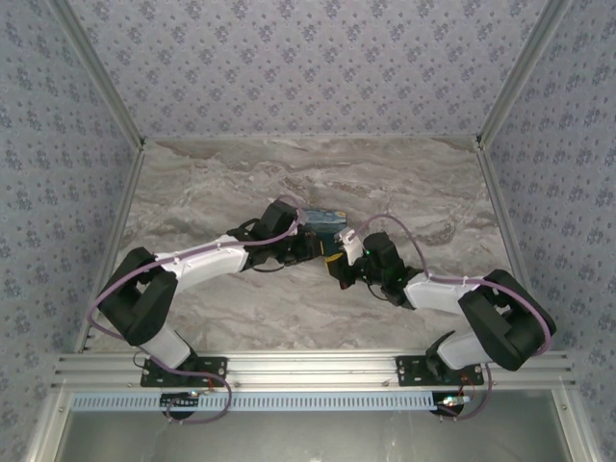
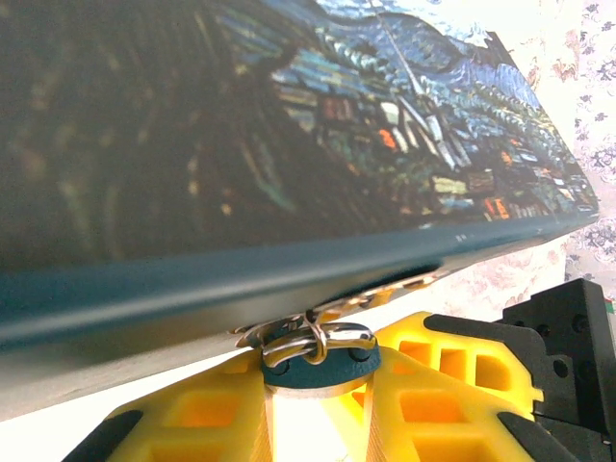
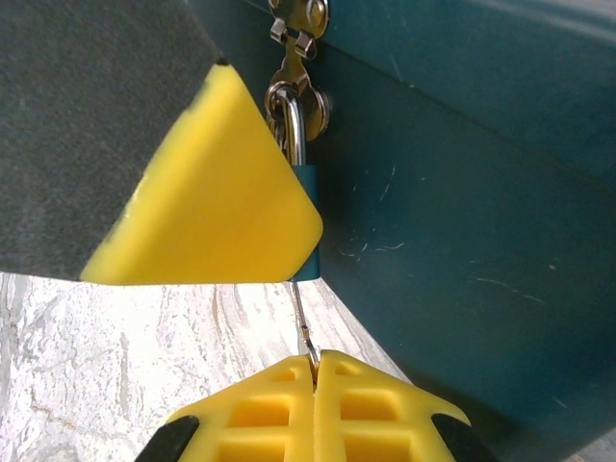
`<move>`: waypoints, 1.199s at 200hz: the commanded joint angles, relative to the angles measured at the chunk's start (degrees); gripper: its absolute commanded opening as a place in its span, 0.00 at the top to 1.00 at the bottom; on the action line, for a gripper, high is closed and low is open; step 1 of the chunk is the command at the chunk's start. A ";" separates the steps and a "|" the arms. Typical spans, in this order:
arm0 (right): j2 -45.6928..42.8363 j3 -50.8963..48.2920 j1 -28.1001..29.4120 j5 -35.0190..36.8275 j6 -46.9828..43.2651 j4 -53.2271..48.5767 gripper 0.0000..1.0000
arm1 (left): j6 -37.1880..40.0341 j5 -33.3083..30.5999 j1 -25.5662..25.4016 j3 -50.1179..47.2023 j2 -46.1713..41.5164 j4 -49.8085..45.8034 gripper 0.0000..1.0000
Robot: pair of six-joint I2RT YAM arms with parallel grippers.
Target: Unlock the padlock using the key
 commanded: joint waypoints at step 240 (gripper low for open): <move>-3.54 -2.80 -1.64 0.57 2.01 -0.15 1.00 | -0.51 0.64 -0.97 1.05 -0.05 1.71 0.77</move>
